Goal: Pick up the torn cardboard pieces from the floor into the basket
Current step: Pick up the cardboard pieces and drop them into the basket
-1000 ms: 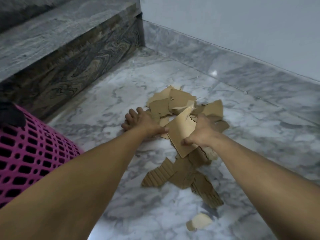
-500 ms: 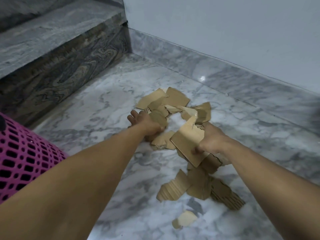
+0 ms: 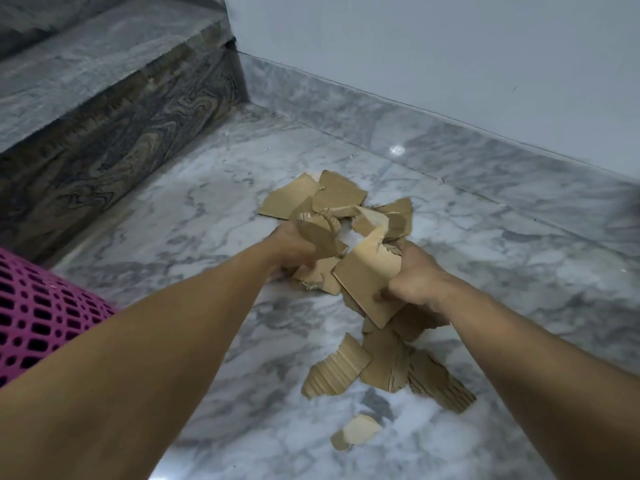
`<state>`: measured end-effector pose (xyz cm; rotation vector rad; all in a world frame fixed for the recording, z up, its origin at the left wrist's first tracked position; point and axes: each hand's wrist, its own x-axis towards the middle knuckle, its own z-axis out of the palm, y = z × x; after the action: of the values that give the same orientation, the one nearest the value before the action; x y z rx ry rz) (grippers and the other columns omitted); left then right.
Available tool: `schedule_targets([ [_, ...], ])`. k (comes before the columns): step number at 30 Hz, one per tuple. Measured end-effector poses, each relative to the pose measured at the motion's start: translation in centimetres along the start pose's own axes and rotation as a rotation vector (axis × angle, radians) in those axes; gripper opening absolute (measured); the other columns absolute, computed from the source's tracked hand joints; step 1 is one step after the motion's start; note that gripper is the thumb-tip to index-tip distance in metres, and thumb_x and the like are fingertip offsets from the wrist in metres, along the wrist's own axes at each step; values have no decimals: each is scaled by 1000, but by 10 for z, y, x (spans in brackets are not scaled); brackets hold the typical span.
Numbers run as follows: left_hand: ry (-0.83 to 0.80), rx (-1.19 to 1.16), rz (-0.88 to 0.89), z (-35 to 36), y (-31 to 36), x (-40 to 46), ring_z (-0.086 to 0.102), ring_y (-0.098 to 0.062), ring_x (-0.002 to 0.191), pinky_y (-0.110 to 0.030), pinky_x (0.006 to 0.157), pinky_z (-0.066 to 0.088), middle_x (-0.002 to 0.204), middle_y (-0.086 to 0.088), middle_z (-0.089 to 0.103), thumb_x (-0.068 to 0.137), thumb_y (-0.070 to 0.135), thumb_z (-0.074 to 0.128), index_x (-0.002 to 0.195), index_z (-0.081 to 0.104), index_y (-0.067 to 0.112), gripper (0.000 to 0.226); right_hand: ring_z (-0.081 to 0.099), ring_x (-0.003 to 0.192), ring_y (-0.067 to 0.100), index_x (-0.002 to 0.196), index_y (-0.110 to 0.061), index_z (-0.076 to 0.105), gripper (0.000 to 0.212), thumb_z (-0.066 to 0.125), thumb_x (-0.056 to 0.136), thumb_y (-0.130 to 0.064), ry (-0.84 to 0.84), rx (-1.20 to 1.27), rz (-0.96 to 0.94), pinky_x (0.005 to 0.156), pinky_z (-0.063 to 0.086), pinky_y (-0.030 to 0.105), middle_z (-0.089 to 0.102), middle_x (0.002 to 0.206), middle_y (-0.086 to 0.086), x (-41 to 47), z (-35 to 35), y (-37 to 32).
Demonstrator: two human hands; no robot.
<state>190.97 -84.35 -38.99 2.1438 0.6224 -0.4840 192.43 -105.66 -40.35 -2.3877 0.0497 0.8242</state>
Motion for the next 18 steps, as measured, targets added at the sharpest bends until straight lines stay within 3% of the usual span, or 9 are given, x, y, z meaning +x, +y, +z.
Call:
schedule_targets([
  [2, -74, -60, -2, 7, -3, -8, 61, -21, 91, -30, 72, 55, 105, -6, 63, 62, 0, 83, 112, 53, 15, 60, 53, 114, 26, 137, -21, 38, 96, 92, 58, -21, 6, 70, -5, 95, 51, 43, 53, 127, 4, -2, 2, 6],
  [5, -51, -112, -39, 21, -8, -20, 66, -25, 92, -41, 74, 61, 107, -8, 65, 55, 6, 86, 116, 56, 14, 68, 53, 111, 24, 132, -19, 42, 89, 91, 58, -18, 28, 131, -31, 91, 51, 39, 55, 124, 4, -7, 2, 11],
  [8, 3, -112, -65, 23, -10, -29, 63, -28, 100, -44, 76, 60, 115, -8, 61, 65, 9, 82, 129, 52, 13, 71, 51, 116, 25, 135, -14, 40, 88, 90, 63, -18, 26, 82, -62, 92, 46, 33, 52, 127, 4, -13, -7, 11],
  [12, 53, -124, -94, -4, -10, -46, 58, -32, 106, -45, 79, 59, 116, -7, 57, 72, 3, 77, 127, 52, 16, 62, 50, 111, 21, 135, -11, 40, 86, 90, 65, -16, 27, 65, -65, 89, 44, 31, 52, 123, 2, -25, -29, 3],
  [16, 37, -90, -61, -42, 1, -75, 62, -30, 89, -36, 55, 57, 105, -10, 58, 74, -5, 70, 114, 54, 21, 50, 49, 123, 22, 145, -15, 34, 96, 89, 66, -14, 54, 85, -152, 90, 41, 27, 49, 137, 2, -49, -49, -21],
  [18, 33, -99, -29, -64, 7, -91, 61, -29, 72, -34, 51, 54, 93, -10, 59, 74, -11, 65, 106, 60, 18, 43, 50, 119, 22, 147, -15, 32, 98, 88, 67, -14, 55, 76, -199, 87, 42, 28, 51, 136, 2, -66, -57, -40],
])
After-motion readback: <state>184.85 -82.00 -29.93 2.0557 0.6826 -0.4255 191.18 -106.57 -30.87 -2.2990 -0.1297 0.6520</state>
